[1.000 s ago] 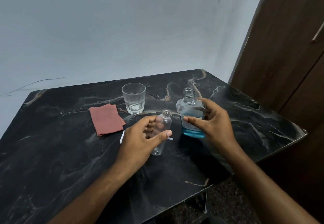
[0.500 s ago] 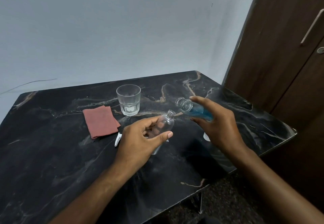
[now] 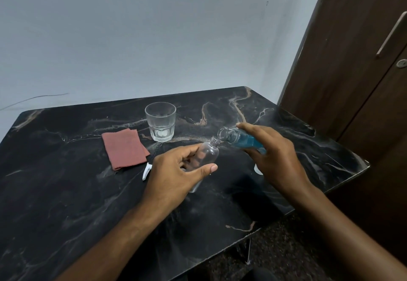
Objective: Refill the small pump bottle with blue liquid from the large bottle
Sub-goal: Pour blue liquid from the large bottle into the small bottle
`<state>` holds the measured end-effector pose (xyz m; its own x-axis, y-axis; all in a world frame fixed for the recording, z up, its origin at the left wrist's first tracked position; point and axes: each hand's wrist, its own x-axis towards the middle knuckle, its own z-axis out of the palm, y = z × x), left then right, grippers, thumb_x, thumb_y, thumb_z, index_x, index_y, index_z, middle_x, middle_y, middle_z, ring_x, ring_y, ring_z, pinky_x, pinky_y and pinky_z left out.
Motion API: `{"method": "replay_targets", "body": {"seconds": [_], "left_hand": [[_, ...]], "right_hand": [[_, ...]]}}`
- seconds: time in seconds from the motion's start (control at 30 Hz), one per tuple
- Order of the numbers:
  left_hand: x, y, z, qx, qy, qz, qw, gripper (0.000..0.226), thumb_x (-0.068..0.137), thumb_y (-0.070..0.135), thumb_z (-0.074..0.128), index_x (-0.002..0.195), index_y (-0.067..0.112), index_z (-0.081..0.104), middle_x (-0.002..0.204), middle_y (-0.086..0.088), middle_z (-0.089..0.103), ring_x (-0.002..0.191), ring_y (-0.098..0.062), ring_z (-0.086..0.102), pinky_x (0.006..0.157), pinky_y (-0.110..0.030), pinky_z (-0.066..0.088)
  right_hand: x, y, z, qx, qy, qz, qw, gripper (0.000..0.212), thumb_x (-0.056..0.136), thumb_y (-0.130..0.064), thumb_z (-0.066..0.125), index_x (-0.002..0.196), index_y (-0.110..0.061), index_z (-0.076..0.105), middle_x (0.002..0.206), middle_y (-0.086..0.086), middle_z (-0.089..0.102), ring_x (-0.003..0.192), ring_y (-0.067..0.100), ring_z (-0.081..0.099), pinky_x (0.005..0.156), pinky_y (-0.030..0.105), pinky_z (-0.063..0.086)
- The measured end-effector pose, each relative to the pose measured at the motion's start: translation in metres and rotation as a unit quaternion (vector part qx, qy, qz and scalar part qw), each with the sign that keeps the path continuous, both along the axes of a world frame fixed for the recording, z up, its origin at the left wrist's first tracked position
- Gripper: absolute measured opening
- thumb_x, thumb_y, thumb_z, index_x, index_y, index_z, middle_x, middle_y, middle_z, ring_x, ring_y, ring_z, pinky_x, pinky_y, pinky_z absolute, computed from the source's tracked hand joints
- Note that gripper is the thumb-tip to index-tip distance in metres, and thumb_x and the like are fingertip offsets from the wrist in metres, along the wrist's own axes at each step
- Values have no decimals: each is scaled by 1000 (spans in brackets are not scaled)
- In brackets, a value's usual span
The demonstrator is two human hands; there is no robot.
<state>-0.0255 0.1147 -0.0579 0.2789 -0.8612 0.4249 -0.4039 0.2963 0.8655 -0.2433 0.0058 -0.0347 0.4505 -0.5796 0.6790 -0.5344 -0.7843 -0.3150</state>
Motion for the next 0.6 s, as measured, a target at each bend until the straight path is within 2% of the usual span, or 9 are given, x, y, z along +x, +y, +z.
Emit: {"method": "replay_targets", "body": {"seconds": [0.1, 0.23, 0.4, 0.6], "left_hand": [[0, 0, -1, -2, 3, 0, 1000, 52, 68, 34, 90, 115, 43, 70, 102, 40, 71, 92, 11, 71, 74, -6, 53], [-1, -1, -4, -2, 10, -6, 1000, 55, 67, 33, 90, 120, 32, 74, 106, 36, 72, 91, 13, 71, 73, -4, 51], [0, -2, -5, -7, -1, -7, 1000, 55, 66, 37, 89, 119, 33, 74, 109, 38, 70, 95, 14, 70, 75, -3, 50], [1, -4, -9, -1, -20, 1, 1000, 53, 69, 32, 91, 119, 34, 74, 105, 37, 72, 92, 11, 71, 74, -3, 50]], "right_hand": [[-1, 0, 0, -3, 7, -5, 1000, 60, 80, -9, 82, 135, -24, 62, 122, 0, 67, 111, 16, 62, 93, 21, 47], [-2, 0, 0, -11, 13, 0, 1000, 60, 80, -8, 82, 135, -23, 62, 123, 0, 67, 111, 18, 63, 95, 24, 49], [-4, 1, 2, -14, 33, 2, 999, 61, 81, -7, 81, 136, -24, 62, 126, 0, 66, 114, 19, 62, 94, 35, 54], [-5, 2, 7, -29, 71, -3, 997, 60, 82, -5, 80, 136, -23, 61, 126, -1, 65, 115, 20, 61, 94, 36, 53]]}}
